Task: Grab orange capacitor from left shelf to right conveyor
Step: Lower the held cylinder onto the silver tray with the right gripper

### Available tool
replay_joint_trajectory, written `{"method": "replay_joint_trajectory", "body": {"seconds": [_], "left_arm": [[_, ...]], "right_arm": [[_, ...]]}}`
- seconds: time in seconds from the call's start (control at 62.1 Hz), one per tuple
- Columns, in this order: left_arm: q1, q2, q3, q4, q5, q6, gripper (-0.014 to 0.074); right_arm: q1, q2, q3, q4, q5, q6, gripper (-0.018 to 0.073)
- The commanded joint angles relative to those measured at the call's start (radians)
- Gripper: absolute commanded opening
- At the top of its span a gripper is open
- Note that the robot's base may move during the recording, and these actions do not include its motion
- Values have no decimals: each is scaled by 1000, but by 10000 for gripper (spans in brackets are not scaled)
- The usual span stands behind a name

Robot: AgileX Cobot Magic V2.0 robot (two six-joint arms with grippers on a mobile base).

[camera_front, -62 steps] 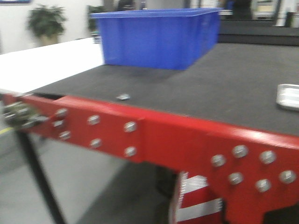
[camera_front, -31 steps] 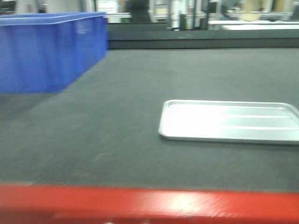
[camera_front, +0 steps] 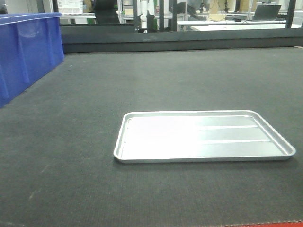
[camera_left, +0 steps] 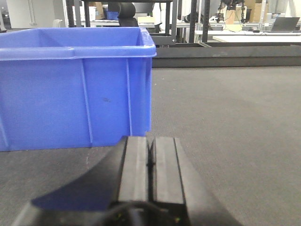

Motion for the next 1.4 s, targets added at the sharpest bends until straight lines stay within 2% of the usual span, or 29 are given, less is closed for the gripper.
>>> {"method": "replay_joint_trajectory", "body": {"seconds": [0.0, 0.097, 0.193, 0.419, 0.516, 0.725, 0.806, 0.967, 1.16, 1.208, 1.273, 1.386], "left_arm": [[-2, 10, -8, -5, -84, 0, -105], [-2, 10, -8, -5, -84, 0, -105], [-2, 10, -8, -5, -84, 0, -105], [-2, 10, -8, -5, -84, 0, -105], [-2, 10, -8, -5, -84, 0, -105], [-2, 10, -8, -5, -84, 0, -105], [-2, 10, -8, -5, -84, 0, -105], [-2, 10, -8, -5, -84, 0, -105], [-2, 10, -8, -5, -84, 0, -105], [-2, 10, -8, -5, -84, 0, -105], [-2, 10, -8, -5, -84, 0, -105], [-2, 10, -8, -5, -84, 0, -105]], "right_arm": [[-6, 18, -30, -18, -95, -9, 56], [-6, 18, -29, -17, -139, -9, 56], [-6, 56, -3, -46, -271, -9, 56], [-24, 409, 0, -48, -419, -9, 56], [-78, 618, 0, -46, -548, -9, 56], [-238, 988, 0, -30, -922, -9, 56], [-266, 1093, 0, -30, -1018, -9, 56], [-279, 1266, 0, -30, -1091, -22, 57], [-279, 1414, 0, -30, -1115, -140, 69], [-279, 1433, 0, -30, -1152, -145, 110], [-279, 1448, 0, -30, -1200, -145, 225], [-279, 1452, 0, -25, -1275, -144, 559]]}}
